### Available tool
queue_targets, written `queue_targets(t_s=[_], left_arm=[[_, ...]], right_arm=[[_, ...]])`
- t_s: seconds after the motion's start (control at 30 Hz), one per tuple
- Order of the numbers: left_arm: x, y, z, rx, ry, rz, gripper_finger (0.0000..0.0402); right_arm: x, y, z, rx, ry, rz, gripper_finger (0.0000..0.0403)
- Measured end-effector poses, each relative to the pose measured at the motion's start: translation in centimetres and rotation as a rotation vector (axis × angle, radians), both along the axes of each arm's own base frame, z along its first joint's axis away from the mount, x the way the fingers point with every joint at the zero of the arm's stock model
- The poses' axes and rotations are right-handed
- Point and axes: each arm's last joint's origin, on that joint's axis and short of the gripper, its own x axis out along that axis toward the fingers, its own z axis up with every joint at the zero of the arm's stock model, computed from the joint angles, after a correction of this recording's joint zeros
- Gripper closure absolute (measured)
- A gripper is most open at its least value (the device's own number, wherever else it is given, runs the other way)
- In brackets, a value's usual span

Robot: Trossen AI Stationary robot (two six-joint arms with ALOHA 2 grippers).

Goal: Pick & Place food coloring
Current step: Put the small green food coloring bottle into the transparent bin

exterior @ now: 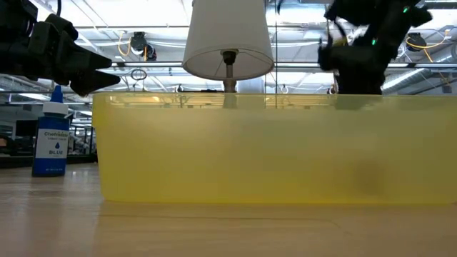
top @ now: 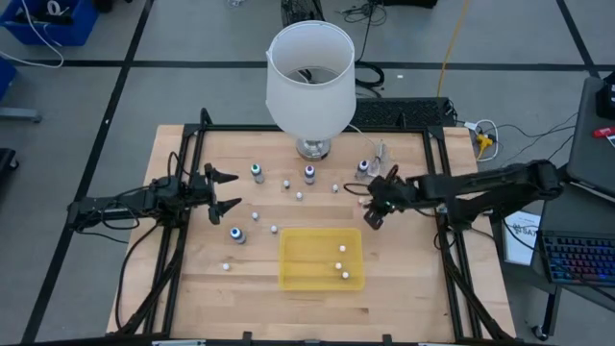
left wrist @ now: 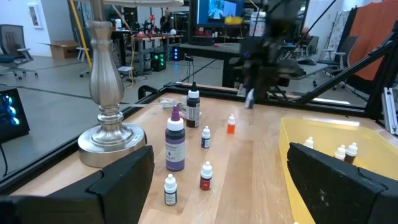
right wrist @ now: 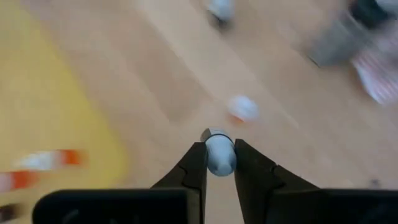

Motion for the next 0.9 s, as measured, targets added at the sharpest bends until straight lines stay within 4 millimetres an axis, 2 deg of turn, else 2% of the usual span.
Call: queue_targets(t_s=[0.17, 0.33, 0.5, 0.73, 0.9], left_arm=[[0.0, 0.0, 0.0, 0.000, 0.000, 0.000, 0.0036], [0.0, 0.0, 0.0, 0.000, -0.001, 0.000, 0.0036], [0.0, 0.0, 0.0, 0.000, 0.000, 0.000, 0.0036], [0.0, 0.0, 0.0, 0.000, 0.000, 0.000, 0.0036], [0.0, 0.0, 0.0, 0.000, -0.001, 0.000, 0.0036]], right_arm=[[0.6, 2.9, 1.4, -0.064, -0.169, 0.106, 0.0359], [1.3, 5.2, 1.4, -0.061, -0.207, 0.177, 0.0359], [2.9, 7.2, 2.1, -0.060, -0.107, 0.215, 0.0359], [7.1, 10.7, 3.7, -0.059, 0.058, 0.298, 0.0359], [8.3, 12.2, 2.8, -0.005, 0.267, 0.316, 0.0359]])
